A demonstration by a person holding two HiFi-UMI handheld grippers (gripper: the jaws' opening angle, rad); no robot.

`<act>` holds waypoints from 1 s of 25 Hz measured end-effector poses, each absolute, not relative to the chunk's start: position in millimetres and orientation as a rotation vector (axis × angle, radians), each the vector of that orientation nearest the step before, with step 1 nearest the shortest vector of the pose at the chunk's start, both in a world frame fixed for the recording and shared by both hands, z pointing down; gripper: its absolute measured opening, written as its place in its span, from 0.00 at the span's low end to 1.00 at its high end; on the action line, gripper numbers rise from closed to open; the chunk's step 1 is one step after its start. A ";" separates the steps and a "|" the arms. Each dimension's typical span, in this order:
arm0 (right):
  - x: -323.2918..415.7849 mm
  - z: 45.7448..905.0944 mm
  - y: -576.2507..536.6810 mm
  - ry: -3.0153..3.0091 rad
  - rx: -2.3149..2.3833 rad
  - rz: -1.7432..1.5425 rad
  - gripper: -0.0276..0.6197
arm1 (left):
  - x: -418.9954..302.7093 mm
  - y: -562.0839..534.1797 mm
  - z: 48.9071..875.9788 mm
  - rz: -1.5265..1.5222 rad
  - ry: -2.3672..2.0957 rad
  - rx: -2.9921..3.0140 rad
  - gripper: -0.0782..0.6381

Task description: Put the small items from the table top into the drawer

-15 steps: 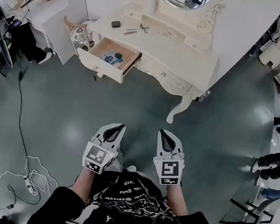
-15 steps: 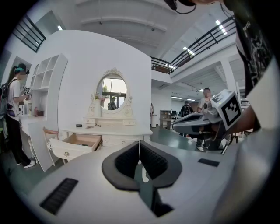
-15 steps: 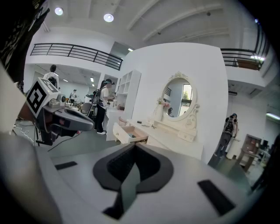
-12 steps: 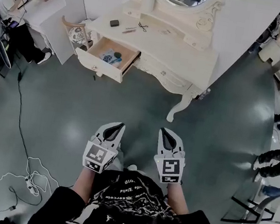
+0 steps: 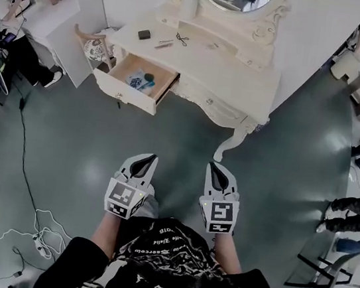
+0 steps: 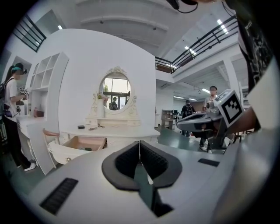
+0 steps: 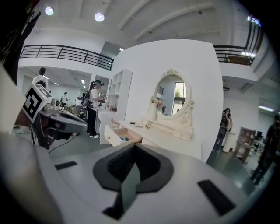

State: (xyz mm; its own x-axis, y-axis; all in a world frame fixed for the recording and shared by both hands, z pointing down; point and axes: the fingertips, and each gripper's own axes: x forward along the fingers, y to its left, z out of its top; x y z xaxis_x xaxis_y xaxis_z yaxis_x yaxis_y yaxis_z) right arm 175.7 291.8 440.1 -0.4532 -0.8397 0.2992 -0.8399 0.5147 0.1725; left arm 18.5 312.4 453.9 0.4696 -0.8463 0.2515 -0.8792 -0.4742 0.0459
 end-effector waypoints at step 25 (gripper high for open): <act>113.4 438.9 161.4 -2.354 1.520 0.028 0.06 | -48.8 168.5 450.2 0.267 -1.396 2.635 0.13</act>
